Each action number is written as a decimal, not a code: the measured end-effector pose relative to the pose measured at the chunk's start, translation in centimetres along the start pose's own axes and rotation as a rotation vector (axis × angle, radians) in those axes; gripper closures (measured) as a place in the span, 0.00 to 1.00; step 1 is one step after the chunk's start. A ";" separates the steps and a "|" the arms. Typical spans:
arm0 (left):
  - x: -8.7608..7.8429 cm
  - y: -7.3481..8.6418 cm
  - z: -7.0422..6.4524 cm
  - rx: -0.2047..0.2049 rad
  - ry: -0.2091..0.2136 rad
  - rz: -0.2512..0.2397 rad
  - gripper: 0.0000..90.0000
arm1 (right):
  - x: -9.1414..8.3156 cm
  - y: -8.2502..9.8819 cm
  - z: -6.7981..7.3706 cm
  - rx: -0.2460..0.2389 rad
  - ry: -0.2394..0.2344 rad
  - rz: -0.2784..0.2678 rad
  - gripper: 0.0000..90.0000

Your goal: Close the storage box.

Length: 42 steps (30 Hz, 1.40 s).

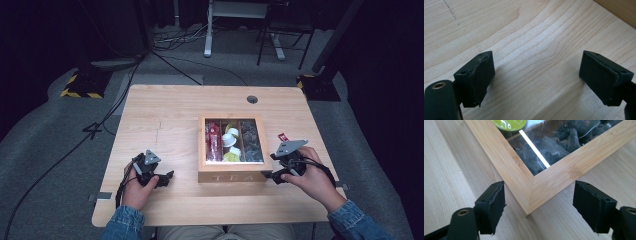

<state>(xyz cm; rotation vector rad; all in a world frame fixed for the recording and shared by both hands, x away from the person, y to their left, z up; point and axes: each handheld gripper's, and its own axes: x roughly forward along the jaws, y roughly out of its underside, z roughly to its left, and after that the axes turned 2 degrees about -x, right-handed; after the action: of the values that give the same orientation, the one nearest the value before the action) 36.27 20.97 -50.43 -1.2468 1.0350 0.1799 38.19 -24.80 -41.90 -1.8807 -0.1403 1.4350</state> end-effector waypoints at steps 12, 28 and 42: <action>0.0 0.0 0.0 0.004 -0.003 -0.001 0.15 | -1.9 -0.3 -0.3 0.044 -0.004 -0.104 0.29; -0.2 0.1 0.3 0.013 0.015 0.008 0.15 | -6.2 2.6 -3.3 0.162 0.123 -0.209 0.29; -0.1 0.0 0.4 0.017 0.012 0.006 0.14 | -6.9 7.2 -5.8 0.261 0.232 -0.181 0.30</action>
<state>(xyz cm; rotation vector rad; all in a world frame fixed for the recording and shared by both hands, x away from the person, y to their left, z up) 36.39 21.34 -50.40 -1.2309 1.0487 0.1685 38.27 -36.22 -40.43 -1.7543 -0.0086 1.0514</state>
